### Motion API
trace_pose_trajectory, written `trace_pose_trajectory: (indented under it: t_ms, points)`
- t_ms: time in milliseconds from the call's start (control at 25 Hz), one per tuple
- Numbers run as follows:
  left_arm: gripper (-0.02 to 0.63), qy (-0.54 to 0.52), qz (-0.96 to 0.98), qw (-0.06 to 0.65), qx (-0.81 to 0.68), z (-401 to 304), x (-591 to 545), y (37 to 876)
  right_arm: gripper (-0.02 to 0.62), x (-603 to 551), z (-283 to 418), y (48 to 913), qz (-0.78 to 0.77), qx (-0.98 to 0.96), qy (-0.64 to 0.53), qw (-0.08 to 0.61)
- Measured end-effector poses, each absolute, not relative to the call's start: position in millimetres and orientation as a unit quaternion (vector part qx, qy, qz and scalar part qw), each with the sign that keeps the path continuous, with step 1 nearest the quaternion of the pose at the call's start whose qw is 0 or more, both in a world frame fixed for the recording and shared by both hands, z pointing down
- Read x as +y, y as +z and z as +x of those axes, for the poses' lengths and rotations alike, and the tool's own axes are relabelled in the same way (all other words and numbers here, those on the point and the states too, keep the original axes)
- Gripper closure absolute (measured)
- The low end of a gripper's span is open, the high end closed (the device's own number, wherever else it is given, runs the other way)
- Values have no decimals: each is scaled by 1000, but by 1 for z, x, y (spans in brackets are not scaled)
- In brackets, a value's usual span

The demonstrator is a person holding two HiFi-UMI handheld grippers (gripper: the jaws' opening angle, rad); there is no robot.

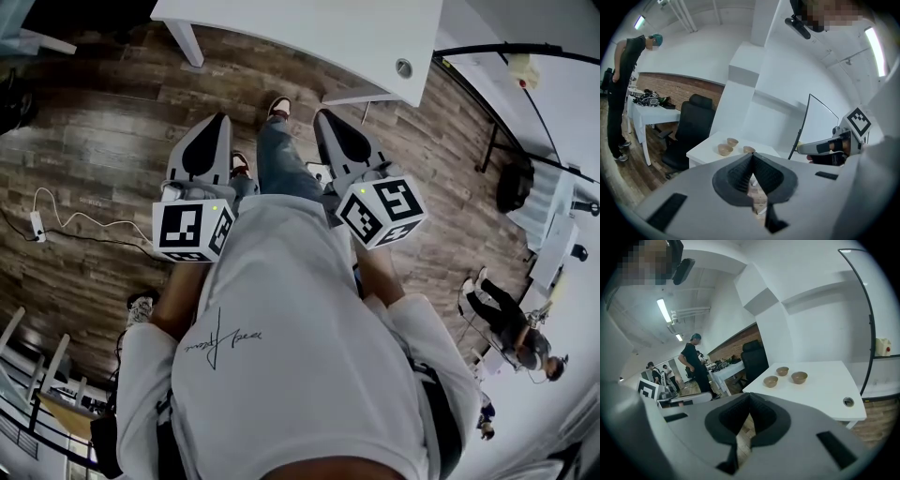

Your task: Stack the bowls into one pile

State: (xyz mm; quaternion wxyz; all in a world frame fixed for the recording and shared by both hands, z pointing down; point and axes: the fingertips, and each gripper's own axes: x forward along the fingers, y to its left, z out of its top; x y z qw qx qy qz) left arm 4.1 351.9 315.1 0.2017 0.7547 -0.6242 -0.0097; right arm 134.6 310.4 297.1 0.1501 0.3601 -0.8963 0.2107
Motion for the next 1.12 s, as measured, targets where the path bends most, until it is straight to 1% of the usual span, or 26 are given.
trace_pose_trajectory:
  t_ms: [320, 680, 1120]
  points:
    - [603, -4, 753, 195, -629, -1, 306, 315, 586, 261, 122, 294, 355, -902, 204, 134]
    - [603, 17, 745, 194, -637, 0, 224, 315, 586, 189, 104, 299, 320, -914, 215, 127]
    - [603, 46, 732, 206, -647, 8, 125, 317, 586, 87, 107, 310, 298, -913, 246, 127]
